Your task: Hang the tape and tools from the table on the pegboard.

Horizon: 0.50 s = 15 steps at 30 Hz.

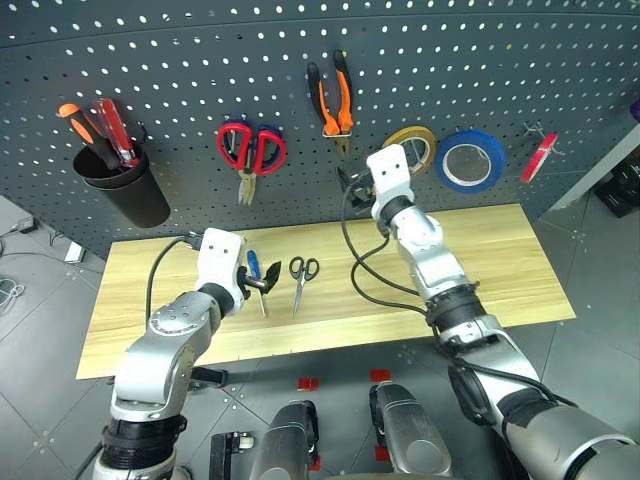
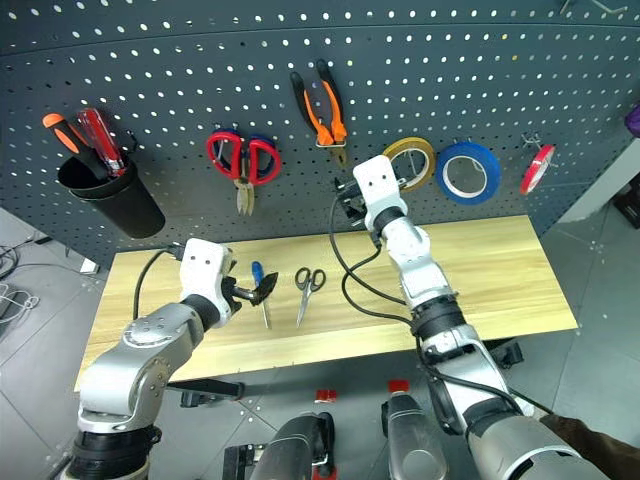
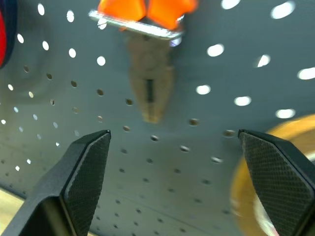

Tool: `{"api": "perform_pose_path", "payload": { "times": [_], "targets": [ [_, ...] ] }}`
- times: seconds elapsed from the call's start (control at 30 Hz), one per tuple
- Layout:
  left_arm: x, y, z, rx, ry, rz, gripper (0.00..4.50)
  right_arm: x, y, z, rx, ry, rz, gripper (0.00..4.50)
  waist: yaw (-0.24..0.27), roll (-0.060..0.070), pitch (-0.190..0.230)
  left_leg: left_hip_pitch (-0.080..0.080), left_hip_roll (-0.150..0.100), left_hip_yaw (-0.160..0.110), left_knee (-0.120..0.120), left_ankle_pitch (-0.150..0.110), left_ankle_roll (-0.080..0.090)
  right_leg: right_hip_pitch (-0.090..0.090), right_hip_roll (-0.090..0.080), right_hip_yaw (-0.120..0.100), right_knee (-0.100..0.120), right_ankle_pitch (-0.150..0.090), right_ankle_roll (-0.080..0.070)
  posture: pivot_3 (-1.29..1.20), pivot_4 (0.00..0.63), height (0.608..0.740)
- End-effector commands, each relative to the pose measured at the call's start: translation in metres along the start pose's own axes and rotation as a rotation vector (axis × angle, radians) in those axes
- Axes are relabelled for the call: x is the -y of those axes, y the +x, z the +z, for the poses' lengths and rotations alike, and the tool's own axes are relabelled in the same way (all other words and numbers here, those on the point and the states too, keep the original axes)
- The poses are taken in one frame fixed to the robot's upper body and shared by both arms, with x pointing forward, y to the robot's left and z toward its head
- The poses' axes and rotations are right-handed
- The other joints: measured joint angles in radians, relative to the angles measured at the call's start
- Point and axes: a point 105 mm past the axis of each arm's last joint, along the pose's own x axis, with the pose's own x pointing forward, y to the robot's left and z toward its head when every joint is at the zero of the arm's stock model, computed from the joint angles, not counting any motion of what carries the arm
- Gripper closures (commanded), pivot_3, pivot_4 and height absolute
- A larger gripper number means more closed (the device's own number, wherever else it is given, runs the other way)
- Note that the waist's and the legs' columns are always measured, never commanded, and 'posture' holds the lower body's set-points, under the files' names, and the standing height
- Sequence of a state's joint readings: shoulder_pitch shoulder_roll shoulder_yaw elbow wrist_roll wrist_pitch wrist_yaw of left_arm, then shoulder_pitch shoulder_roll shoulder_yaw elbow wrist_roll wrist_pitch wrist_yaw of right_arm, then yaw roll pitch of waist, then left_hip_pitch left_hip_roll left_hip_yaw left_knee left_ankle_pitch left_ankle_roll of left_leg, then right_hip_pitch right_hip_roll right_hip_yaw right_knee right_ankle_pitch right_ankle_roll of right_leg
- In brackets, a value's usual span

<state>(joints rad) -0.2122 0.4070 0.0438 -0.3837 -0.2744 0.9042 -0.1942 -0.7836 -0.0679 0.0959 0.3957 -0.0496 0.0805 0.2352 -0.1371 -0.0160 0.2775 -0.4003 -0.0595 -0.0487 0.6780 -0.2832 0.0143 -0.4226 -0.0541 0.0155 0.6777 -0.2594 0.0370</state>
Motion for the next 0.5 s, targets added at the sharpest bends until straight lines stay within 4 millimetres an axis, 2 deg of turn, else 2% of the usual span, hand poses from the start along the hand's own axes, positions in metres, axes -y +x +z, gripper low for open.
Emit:
{"api": "perform_pose_path", "payload": {
  "times": [0.03,0.13,0.27,0.5],
  "targets": [
    [0.012,0.015,-0.012,-0.104,0.031,0.000,0.00,-0.035,-0.027,0.008,-0.042,0.059,0.250,0.03,0.001,0.000,0.000,0.000,0.000,-0.001,0.000,0.000,0.000,0.001,0.000,-0.001,0.000,0.000,0.000,-0.22,0.303,0.740],
    [0.021,0.027,-0.023,-0.178,0.102,-0.034,0.00,-0.051,-0.045,0.010,-0.085,0.096,0.370,0.03,-0.007,-0.001,0.001,0.000,0.000,-0.001,0.000,0.000,0.000,0.001,0.000,0.000,-0.001,0.000,0.000,-0.24,0.309,0.740],
    [0.025,0.046,-0.041,-0.263,0.006,-0.029,0.00,-0.067,-0.066,0.011,-0.130,0.113,0.489,0.03,-0.007,-0.002,0.005,0.000,0.000,-0.001,0.000,0.000,0.000,0.000,0.000,0.000,-0.001,0.000,0.000,-0.26,0.314,0.740],
    [0.033,0.071,-0.060,-0.372,-0.051,-0.016,0.00,-0.083,-0.085,0.011,-0.189,0.134,0.602,0.03,-0.004,-0.009,0.010,0.000,0.000,-0.001,0.000,0.000,0.000,0.000,0.000,0.000,-0.003,0.000,0.000,-0.29,0.315,0.740]
  ]
}}
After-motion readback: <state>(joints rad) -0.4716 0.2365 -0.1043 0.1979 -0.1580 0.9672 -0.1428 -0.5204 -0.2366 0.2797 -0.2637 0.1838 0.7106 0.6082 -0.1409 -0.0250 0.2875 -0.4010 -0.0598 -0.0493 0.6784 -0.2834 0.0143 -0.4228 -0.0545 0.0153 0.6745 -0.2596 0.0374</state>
